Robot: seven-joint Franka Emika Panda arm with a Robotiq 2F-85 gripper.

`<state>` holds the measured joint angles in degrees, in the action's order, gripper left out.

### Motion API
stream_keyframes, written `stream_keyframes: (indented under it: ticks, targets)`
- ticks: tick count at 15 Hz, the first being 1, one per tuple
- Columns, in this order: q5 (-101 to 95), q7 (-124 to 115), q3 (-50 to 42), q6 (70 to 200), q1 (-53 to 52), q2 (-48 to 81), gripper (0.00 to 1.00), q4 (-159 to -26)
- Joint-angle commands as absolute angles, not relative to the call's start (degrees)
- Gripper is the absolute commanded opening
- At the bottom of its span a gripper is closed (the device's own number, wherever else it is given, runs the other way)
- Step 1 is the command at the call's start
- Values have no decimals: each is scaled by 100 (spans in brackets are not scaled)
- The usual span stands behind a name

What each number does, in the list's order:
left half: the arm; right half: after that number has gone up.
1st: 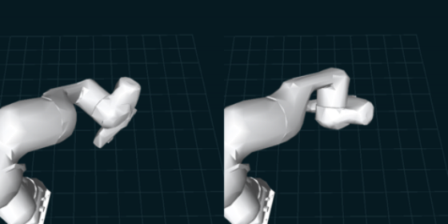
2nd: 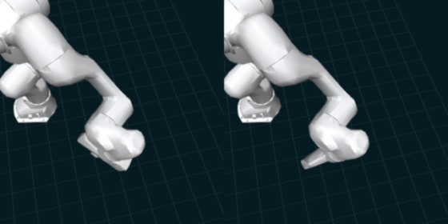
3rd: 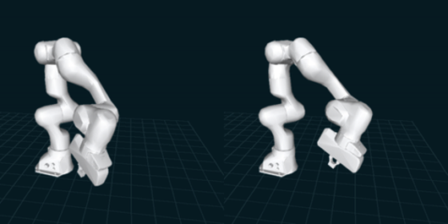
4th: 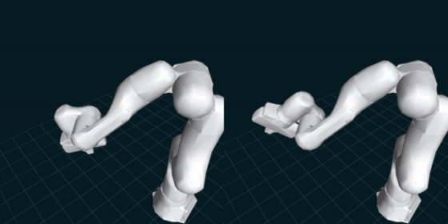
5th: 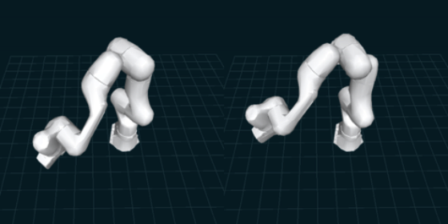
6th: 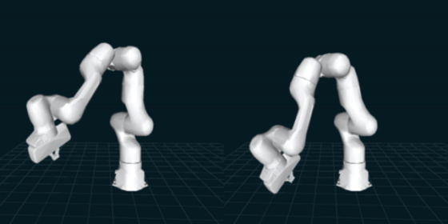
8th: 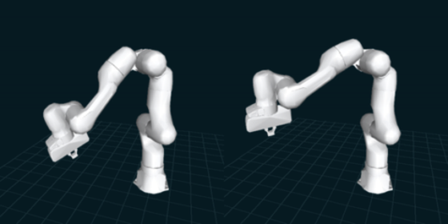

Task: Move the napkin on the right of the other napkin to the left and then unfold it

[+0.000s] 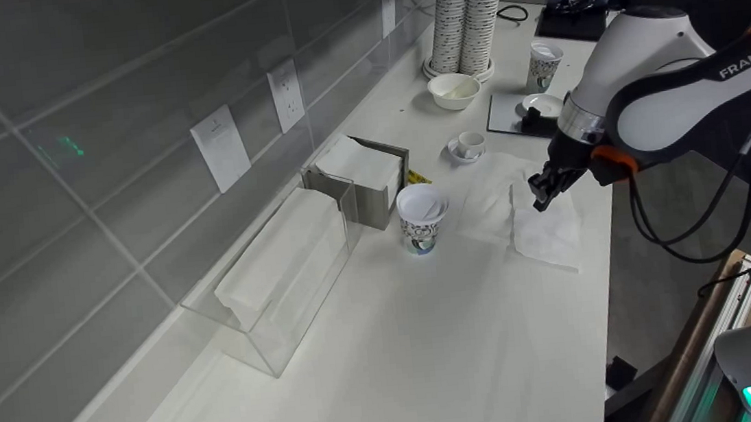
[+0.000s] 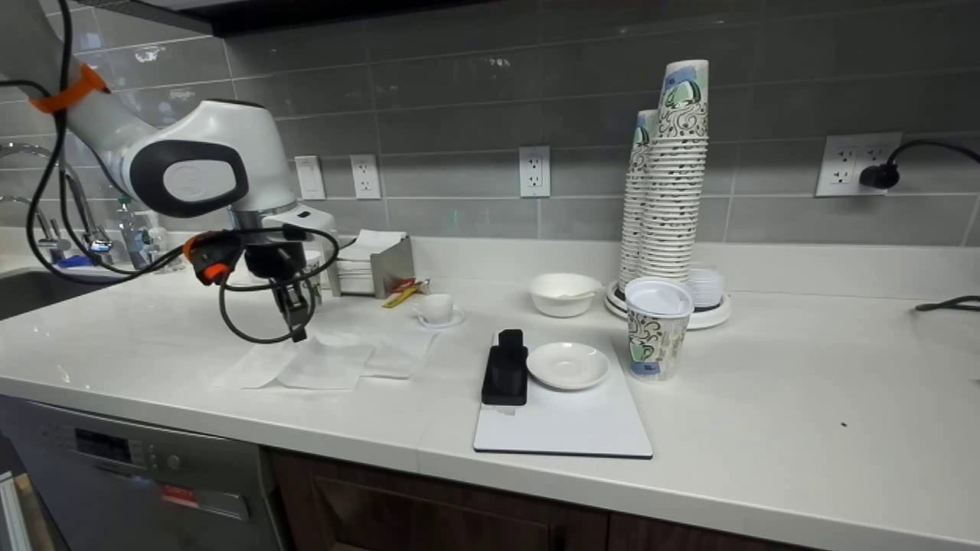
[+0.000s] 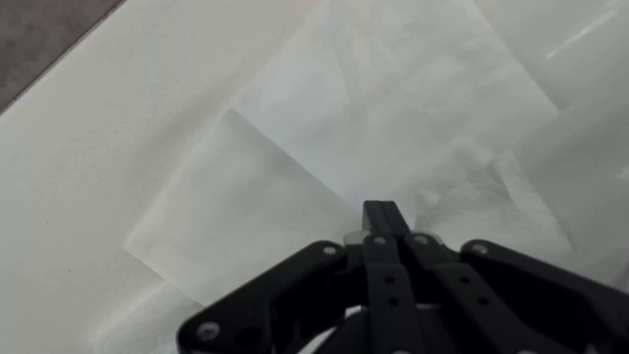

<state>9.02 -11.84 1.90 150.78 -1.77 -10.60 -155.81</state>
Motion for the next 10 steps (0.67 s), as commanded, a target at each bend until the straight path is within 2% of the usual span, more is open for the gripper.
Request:
stream_keyframes:
  ticks: [1,10]
  targets:
    - [902,-1810,305,15334,-104,-1108,0,-15697]
    - [393,-2889,388,15377,139,-693,0,-15535]
